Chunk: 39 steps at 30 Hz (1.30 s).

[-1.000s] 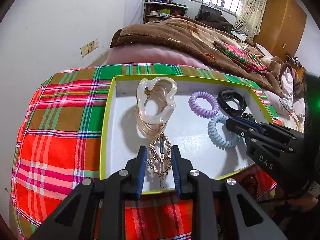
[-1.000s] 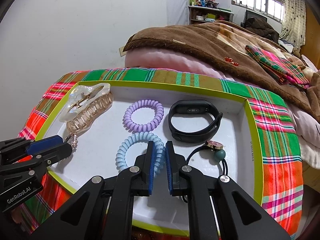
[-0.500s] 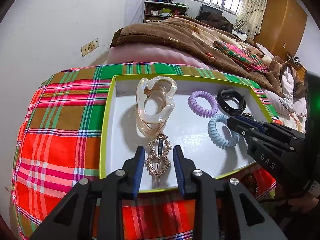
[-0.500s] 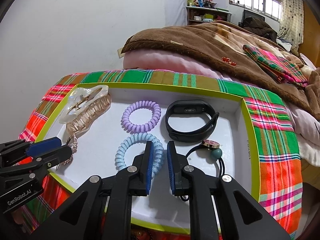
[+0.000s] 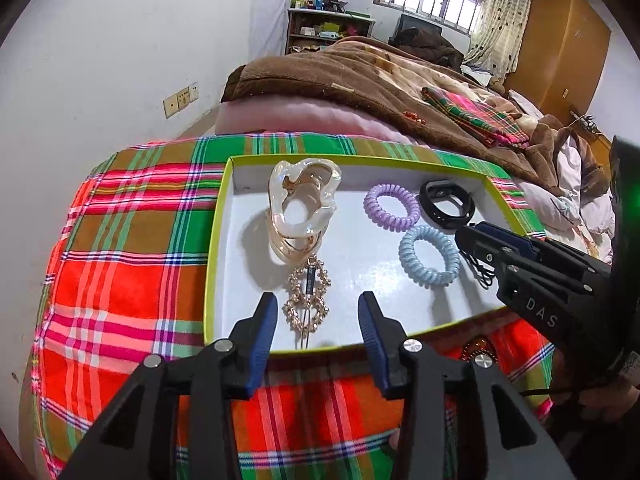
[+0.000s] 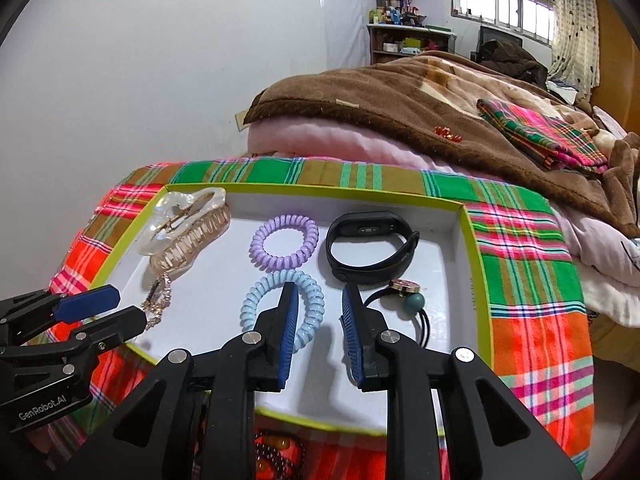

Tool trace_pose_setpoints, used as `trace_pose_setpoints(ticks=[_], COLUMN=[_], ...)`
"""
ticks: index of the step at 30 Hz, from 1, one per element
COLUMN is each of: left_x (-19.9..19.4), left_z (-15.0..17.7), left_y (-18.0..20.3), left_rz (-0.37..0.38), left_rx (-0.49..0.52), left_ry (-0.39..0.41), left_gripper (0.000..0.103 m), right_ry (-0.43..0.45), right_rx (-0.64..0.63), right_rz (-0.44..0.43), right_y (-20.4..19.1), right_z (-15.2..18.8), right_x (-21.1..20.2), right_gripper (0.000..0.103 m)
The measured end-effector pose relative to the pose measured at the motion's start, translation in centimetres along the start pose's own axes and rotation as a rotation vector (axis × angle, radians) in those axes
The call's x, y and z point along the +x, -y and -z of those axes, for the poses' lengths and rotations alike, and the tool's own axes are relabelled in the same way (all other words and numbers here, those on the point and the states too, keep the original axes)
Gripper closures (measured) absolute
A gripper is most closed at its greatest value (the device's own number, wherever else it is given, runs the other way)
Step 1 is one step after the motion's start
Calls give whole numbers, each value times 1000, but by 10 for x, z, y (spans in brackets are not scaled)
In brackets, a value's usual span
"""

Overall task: Organize jewelry
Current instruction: 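Withdraw both grippers from the box toward the remaining jewelry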

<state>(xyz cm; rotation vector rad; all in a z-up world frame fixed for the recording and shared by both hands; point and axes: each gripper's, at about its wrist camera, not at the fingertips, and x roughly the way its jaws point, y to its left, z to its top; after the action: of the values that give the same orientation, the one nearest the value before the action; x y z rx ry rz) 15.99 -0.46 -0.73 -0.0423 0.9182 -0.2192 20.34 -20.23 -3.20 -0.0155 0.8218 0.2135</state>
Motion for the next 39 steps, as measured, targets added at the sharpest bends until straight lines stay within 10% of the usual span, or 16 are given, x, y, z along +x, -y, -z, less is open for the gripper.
trace_pose_setpoints(ticks=[18, 24, 39], left_x=[-61, -69, -74], left_z=[27, 48, 78], left_y=[3, -1, -20], left_rz=[51, 69, 82], left_rx=[-9, -29, -74], left_ry=[83, 85, 64], left_gripper=[52, 51, 51], right_ry=[86, 41, -68], right_rx=[26, 8, -12], right_rz=[-3, -26, -18], right_y=[5, 6, -4], right_z=[33, 57, 74], right_x=[-68, -64, -31], right_gripper=[79, 51, 51])
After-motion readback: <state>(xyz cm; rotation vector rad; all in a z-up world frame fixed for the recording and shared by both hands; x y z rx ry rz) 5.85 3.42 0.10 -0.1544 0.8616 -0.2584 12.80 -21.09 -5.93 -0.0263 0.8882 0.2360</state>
